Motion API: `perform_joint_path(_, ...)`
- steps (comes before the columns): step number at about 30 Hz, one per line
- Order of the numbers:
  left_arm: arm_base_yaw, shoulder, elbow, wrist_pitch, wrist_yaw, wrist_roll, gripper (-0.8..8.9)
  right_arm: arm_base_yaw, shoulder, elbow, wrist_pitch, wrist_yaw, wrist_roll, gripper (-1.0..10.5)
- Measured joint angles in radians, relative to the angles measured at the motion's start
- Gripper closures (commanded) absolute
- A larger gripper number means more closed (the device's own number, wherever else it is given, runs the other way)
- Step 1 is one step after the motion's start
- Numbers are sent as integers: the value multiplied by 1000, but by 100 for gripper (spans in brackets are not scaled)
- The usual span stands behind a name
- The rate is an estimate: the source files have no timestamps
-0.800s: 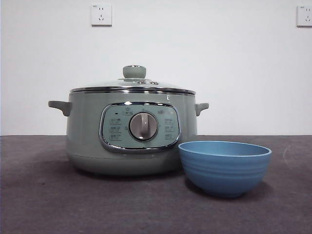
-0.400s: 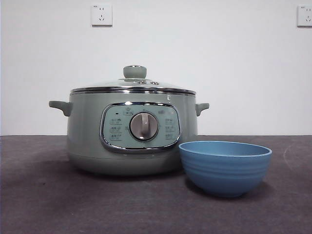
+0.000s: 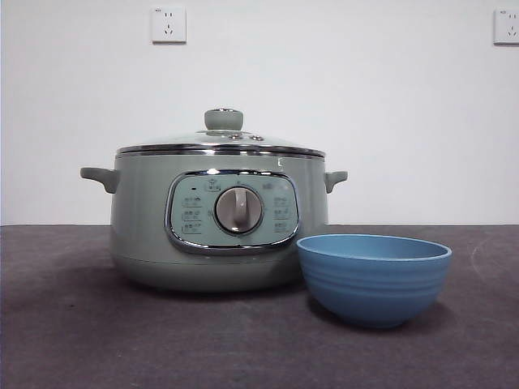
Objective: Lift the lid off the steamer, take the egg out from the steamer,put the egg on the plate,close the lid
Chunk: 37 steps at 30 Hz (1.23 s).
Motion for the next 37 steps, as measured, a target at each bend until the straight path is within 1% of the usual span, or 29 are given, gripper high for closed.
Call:
perform_joint_path(20,0,0,0,1,-2,-1,816,0,0,0,-3,0,0,946)
perform_joint_path(27,3,0,0,65,-48,2,816,0,0,0,-3,0,0,946)
perform_joint_path(30,44,-2,0,168,-93,46,816,0,0,0,-3,0,0,946)
perform_joint_path(32,95,-12,-5,286,-90,93,816,0,0,0,-3,0,0,946)
perform_joint_path(34,158,-40,-27,413,-41,138,816,0,0,0,-3,0,0,946)
perform_joint_path(37,258,-114,-110,606,73,185,816,0,0,0,-3,1,0,946)
